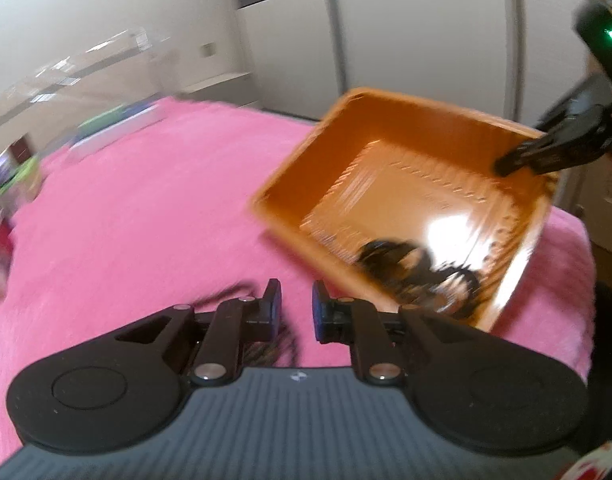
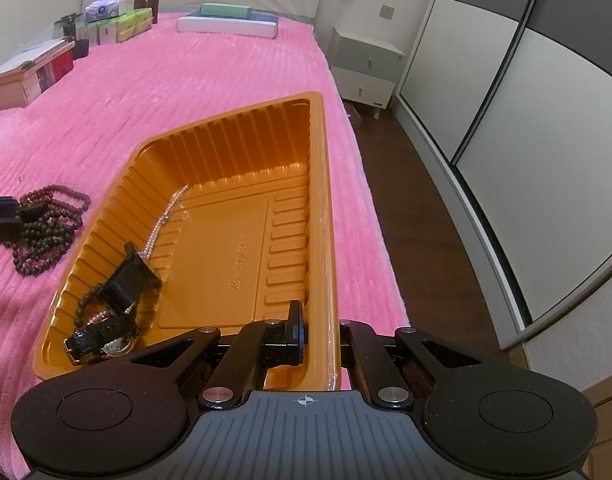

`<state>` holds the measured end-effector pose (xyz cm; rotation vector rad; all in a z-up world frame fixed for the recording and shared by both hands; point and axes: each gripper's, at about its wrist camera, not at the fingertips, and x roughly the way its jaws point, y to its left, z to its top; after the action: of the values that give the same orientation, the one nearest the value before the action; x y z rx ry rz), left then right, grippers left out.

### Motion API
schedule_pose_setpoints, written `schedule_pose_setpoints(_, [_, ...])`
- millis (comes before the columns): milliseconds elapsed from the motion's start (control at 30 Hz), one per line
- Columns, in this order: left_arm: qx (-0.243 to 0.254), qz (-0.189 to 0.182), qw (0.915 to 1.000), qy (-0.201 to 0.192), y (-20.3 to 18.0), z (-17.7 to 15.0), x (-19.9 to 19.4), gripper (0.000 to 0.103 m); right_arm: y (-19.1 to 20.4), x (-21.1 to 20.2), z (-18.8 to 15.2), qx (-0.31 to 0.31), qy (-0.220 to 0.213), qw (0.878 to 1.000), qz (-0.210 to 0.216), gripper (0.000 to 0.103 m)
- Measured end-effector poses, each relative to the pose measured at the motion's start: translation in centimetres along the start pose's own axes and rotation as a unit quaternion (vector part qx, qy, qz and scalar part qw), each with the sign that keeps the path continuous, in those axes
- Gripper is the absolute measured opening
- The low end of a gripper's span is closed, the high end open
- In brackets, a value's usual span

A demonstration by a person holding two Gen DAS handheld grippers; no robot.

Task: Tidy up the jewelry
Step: 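Carry the leather bracelet into the orange tray and open the left tool, then pinch the small white bead off the bedspread with the left tool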

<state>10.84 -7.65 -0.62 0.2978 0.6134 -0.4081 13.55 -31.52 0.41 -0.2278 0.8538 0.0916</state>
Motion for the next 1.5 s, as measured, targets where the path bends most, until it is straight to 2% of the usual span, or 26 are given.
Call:
schedule_pose_setpoints(133, [-0.047, 0.041, 0.998, 0.013, 2.8, -2.4, -1.3, 0.021, 0.0, 0.1, 0.0, -0.003, 0.0, 1.0, 0.001, 0.004])
schedule_pose_setpoints(400, [-0.097, 0.105, 0.9878, 0.063, 7.2, -7.5, -2.7, 0.021, -0.3, 0.5, -0.1, -0.005, 0.007, 1.0, 0.003, 0.004])
schedule_pose_setpoints(633, [-0.13, 0.149, 0.9777, 0.07, 10.1, -9.9, -3.1, 0.025, -0.3, 0.8, -0.1, -0.006, 0.01, 1.0, 0.002, 0.004])
schedule_pose_setpoints(767, [-0.15, 0.159, 0.9743, 0.056, 11.4, -9.9, -2.4, 0.025, -0.2, 0.9, -0.1, -0.009, 0.011, 1.0, 0.0, 0.004])
schedule_pose_setpoints(1067, [-0.133, 0.153, 0.9776, 0.054, 12.9, -8.6, 1.6, 0.024, -0.3, 1.2, -0.1, -0.01, 0.015, 1.0, 0.004, 0.004])
schedule_pose_setpoints(1300, [-0.127, 0.146, 0.9785, 0.072, 13.8, -8.6, 3.6, 0.009, -0.4, 1.2, -0.1, -0.009, 0.018, 1.0, 0.006, 0.004])
schedule_pose_setpoints(1500, [-0.128, 0.148, 0.9782, 0.069, 13.5, -8.3, 2.7, 0.007, -0.4, 1.2, -0.1, -0.009, 0.018, 1.0, 0.006, 0.004])
